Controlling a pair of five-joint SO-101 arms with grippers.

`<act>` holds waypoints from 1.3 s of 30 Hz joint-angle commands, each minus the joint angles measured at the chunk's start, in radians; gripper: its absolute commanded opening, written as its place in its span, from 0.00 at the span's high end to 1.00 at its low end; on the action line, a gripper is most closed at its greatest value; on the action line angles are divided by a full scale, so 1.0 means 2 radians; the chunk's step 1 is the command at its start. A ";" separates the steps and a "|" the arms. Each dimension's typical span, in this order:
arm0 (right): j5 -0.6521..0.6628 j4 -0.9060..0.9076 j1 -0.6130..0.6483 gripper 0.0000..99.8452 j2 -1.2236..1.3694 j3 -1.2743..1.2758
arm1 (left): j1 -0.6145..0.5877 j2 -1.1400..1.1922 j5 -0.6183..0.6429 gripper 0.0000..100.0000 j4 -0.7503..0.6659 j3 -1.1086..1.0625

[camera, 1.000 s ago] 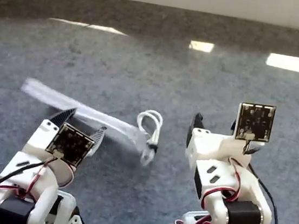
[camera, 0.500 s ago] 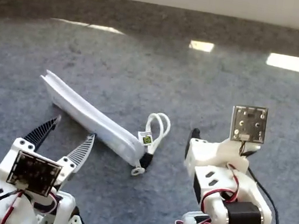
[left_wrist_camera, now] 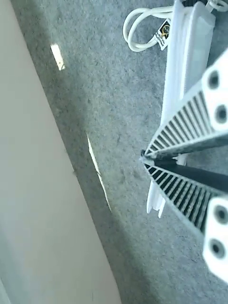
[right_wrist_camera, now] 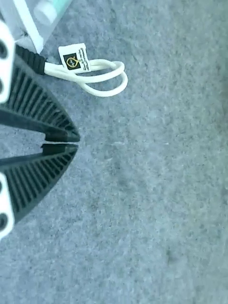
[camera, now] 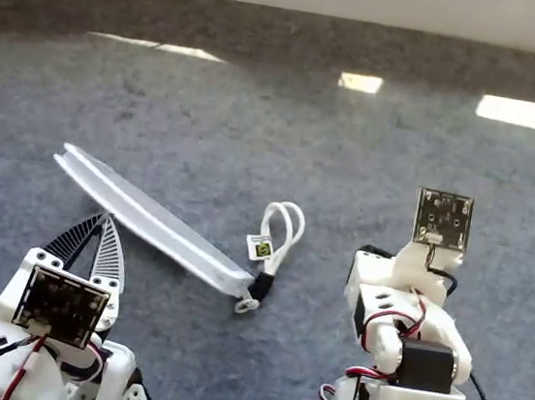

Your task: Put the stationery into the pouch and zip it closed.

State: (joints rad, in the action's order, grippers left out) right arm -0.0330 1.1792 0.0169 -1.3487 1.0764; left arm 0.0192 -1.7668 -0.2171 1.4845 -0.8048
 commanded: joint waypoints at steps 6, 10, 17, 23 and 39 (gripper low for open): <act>0.009 -0.011 -0.008 1.00 -0.003 0.041 | -0.102 0.000 0.002 0.99 -0.064 -0.045; 0.009 -0.011 -0.008 1.00 -0.003 0.066 | -0.162 0.000 0.002 0.99 -0.129 -0.120; 0.009 -0.080 -0.007 1.00 -0.003 0.149 | -0.185 0.000 0.002 0.99 -0.188 -0.237; 0.009 -0.239 -0.007 1.00 -0.003 0.265 | -0.125 0.000 0.002 0.98 -0.261 -0.378; 0.009 -0.319 -0.010 1.00 -0.002 0.364 | -0.122 0.000 0.003 0.84 -0.275 -0.446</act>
State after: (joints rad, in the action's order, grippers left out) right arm -0.0238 0.5086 0.0077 -1.3487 1.6717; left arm -0.2386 -1.7545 -0.2171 0.8984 -1.6747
